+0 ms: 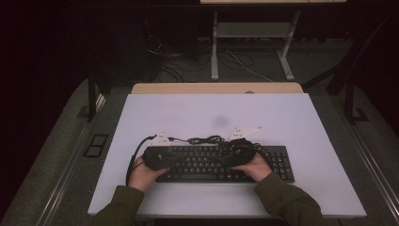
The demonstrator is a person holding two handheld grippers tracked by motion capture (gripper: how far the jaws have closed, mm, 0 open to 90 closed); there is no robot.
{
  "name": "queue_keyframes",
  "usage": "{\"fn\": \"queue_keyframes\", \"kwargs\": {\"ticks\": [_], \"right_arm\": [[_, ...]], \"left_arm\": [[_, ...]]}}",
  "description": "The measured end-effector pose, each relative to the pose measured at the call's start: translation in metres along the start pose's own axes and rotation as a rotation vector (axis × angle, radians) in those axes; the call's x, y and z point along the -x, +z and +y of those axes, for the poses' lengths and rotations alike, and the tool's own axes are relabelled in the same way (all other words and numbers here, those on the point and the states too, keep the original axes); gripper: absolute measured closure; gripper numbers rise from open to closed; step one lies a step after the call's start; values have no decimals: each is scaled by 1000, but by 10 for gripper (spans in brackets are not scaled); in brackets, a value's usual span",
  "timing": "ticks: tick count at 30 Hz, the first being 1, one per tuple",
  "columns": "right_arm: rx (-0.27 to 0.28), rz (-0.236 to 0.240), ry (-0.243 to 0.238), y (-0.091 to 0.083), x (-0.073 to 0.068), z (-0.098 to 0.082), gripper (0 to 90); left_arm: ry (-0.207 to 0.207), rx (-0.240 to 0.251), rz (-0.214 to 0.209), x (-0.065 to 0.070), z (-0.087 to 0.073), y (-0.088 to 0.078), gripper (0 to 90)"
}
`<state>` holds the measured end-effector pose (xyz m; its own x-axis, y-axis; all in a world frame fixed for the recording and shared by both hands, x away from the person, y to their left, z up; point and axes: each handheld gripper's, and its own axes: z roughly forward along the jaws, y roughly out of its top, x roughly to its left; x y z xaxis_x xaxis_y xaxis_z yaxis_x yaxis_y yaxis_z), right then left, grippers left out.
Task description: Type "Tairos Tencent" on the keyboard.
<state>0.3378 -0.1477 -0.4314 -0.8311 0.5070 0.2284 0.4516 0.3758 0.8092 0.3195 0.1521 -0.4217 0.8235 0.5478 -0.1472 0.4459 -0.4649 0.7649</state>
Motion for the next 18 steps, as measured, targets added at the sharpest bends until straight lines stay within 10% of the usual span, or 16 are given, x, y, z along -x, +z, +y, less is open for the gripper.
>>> {"fn": "queue_keyframes", "kwargs": {"ticks": [18], "right_arm": [[2,-2,2,0,0,0,272]], "left_arm": [[3,-36,12,-6,-2,12,888]]}}
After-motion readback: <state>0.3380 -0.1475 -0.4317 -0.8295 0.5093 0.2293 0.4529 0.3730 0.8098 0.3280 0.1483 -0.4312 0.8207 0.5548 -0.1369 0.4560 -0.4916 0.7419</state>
